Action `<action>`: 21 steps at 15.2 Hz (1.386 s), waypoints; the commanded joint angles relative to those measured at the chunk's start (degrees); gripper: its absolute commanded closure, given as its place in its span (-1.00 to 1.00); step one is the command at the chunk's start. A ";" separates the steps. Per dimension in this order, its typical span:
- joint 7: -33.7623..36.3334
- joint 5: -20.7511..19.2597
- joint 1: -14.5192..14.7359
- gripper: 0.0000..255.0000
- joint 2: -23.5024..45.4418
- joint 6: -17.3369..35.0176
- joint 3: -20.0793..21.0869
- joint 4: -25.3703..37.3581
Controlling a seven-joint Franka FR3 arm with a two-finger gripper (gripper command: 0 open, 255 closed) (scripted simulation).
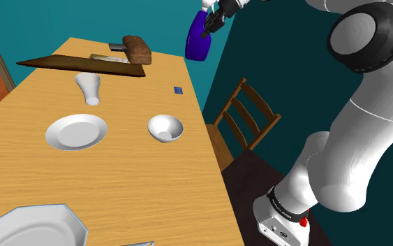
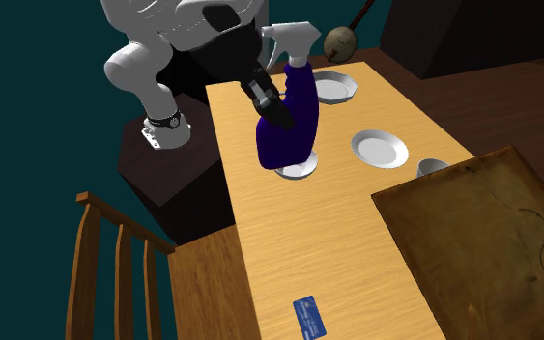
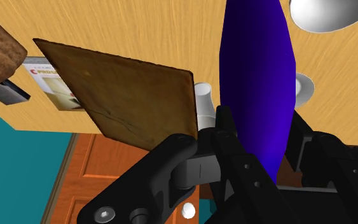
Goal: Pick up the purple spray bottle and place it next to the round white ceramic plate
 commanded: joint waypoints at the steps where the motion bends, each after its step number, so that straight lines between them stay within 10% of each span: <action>1: 1.92 -1.15 2.18 1.00 -1.40 2.71 0.95 -2.13; 21: 18.93 -3.69 18.04 1.00 -2.16 28.75 13.30 -15.90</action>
